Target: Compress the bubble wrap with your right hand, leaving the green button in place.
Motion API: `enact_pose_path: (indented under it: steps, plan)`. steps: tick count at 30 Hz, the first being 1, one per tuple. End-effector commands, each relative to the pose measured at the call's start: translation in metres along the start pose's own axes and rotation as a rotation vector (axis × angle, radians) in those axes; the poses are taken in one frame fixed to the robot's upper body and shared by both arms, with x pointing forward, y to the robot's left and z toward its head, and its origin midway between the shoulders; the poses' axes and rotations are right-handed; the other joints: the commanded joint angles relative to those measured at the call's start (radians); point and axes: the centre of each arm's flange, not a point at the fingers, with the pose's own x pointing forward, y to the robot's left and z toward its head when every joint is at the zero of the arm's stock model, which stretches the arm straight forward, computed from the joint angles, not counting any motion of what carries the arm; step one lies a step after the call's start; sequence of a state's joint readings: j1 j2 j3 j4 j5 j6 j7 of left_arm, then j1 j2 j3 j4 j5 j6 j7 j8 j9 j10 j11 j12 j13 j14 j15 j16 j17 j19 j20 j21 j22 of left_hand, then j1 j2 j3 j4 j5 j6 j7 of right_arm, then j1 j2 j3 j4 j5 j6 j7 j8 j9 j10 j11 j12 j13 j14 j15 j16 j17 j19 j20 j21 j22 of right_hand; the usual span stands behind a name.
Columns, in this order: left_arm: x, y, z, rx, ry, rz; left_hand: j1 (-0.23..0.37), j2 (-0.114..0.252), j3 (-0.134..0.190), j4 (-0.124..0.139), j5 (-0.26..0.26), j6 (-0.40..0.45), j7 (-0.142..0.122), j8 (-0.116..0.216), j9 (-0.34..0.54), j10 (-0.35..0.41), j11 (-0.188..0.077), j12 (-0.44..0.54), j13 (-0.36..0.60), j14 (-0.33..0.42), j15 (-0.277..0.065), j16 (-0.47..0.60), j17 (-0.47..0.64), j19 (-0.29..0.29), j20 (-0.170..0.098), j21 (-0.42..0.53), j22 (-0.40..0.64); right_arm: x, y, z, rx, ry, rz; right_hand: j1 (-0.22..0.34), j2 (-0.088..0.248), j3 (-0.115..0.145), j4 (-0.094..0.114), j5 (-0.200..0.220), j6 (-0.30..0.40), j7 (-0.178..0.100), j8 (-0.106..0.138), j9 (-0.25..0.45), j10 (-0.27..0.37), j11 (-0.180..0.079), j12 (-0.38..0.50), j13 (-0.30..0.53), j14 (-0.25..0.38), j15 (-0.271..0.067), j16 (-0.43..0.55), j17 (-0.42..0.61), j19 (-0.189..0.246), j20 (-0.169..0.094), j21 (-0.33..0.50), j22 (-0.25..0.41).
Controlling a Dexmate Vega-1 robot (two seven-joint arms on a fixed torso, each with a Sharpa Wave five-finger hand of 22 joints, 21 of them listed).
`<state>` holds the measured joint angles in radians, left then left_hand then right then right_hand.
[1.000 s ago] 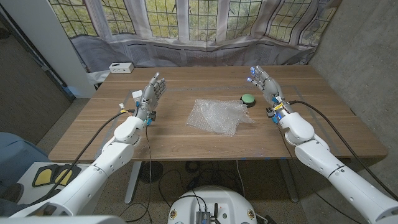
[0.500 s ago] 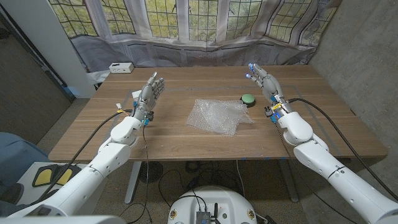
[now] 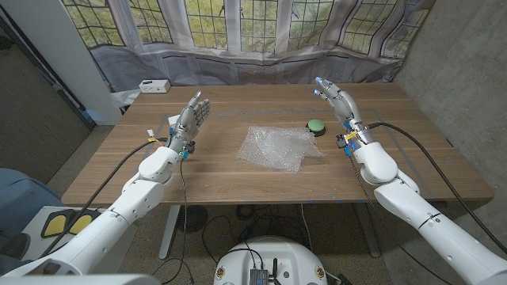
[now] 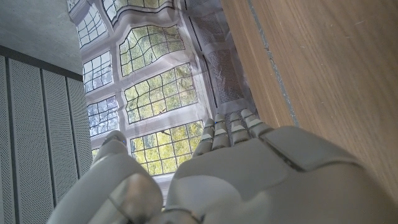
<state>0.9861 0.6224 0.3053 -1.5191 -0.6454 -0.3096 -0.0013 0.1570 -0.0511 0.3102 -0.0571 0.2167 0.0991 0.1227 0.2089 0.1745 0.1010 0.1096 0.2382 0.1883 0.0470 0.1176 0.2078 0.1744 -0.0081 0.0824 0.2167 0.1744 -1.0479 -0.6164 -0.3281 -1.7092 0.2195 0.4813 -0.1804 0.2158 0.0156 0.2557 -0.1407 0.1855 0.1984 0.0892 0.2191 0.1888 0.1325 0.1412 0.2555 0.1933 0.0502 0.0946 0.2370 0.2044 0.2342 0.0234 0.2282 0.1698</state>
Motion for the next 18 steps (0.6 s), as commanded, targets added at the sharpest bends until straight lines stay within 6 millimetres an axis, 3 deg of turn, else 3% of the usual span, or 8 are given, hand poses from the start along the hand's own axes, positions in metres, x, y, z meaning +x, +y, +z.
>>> enact_pose_path:
  steps: [1,8,18]
  plan:
    - [0.002,0.006,0.005,0.004,-0.04,0.02,0.013,0.002,0.002,-0.008,-0.005,0.02,0.0,0.002,0.003,0.023,-0.001,0.008,0.005,0.016,-0.001,-0.001,0.005,0.014,0.003,-0.002,0.004,0.003,0.01,0.01,-0.056,-0.025,0.015,0.01,0.001,0.003,-0.006,-0.004,0.0,-0.005,0.003,0.001,-0.004,-0.004,-0.003,0.001,0.004,0.001,-0.001,0.003,0.008,0.001,-0.005,0.005]
    - [0.002,0.009,0.007,0.008,-0.061,0.021,0.015,0.006,0.003,-0.01,-0.007,0.032,-0.006,0.001,0.003,0.034,-0.018,0.009,0.005,0.028,-0.015,0.0,0.005,0.023,-0.002,-0.002,0.004,0.006,0.014,0.014,-0.104,-0.033,0.022,0.012,0.002,0.003,-0.005,-0.005,0.014,-0.029,0.004,0.001,-0.011,-0.007,-0.011,0.002,-0.001,0.007,-0.005,0.003,0.001,0.007,-0.012,0.005]
    - [0.003,0.009,0.007,0.006,-0.071,0.019,0.017,0.009,0.003,-0.012,-0.009,0.036,-0.009,-0.001,0.003,0.037,-0.017,0.007,0.005,0.031,-0.016,-0.003,0.005,0.023,-0.003,-0.004,0.004,0.007,0.021,0.022,-0.197,-0.051,0.025,0.016,0.004,0.004,-0.006,-0.005,0.0,-0.029,-0.006,0.001,-0.017,-0.011,-0.019,0.002,-0.01,0.007,-0.011,0.003,-0.013,0.012,-0.02,0.005]
